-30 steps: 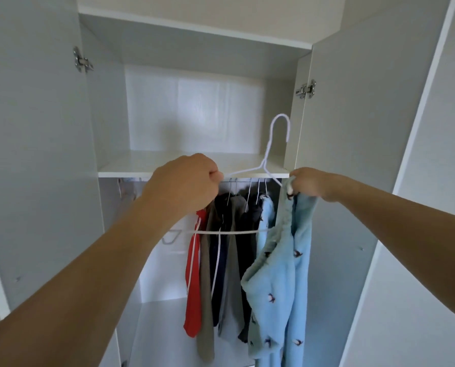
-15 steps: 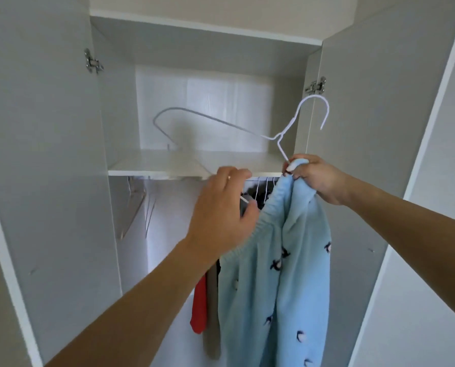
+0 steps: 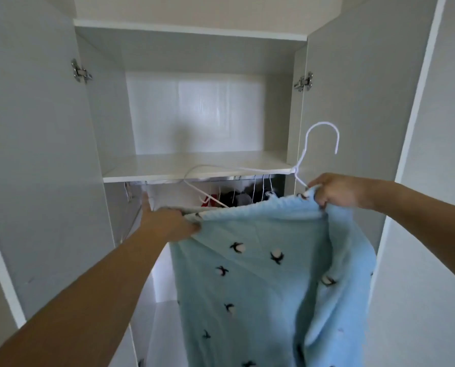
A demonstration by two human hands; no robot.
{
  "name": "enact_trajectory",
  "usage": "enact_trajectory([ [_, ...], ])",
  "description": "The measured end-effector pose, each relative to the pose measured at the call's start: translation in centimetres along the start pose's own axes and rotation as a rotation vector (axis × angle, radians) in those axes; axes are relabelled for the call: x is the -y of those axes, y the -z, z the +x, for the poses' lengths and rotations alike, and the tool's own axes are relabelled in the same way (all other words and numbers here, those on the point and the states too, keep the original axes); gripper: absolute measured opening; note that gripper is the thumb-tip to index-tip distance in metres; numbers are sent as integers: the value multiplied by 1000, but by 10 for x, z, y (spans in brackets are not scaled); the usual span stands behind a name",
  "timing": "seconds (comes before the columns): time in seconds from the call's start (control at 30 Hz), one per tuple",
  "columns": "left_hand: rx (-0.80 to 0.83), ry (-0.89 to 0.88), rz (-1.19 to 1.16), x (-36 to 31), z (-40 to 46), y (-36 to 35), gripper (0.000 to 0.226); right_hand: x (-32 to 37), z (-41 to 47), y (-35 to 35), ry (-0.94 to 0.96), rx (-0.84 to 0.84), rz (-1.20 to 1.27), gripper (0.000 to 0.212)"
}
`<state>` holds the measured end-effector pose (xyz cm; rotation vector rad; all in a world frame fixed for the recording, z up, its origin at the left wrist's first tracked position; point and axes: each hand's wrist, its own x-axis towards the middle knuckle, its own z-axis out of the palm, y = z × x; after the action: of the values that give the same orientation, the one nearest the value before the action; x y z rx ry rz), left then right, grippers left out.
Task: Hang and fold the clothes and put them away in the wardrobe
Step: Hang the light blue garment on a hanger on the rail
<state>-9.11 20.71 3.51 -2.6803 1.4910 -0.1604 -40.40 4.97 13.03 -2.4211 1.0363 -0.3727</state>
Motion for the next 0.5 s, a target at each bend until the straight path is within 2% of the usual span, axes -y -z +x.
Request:
enact_trajectory([
  [0.07,-267,34,188,8,-1,22,82,-8,-2,-6,-24,-4,-25,22],
  [0.1,-347,24,251,6,-4,36,83,-11,-2,-7,-31,-13,-43,14],
  [0.13,-386,11,290,2,-7,48,85,-15,-2,-9,-25,-18,-80,6],
  [0.23,-414,26,377,-6,-1,72,81,-22,-1,-13,-33,-92,-186,22],
  [0.3,-508,-39,427,-17,-2,79,66,-19,-3,-15,-10,-86,-282,28],
  [0.37,-604,-245,359,-35,-3,81,43,-7,-6,-19,13,-87,-287,25],
  [0.4,-621,-382,285,-44,-5,80,36,-1,-3,-22,22,-108,-210,22],
  [0.47,-717,-658,129,-59,-7,72,38,6,-2,-26,41,-122,-186,25],
  [0.5,-789,-727,40,-63,-7,67,39,6,2,-26,63,-149,-135,25],
])
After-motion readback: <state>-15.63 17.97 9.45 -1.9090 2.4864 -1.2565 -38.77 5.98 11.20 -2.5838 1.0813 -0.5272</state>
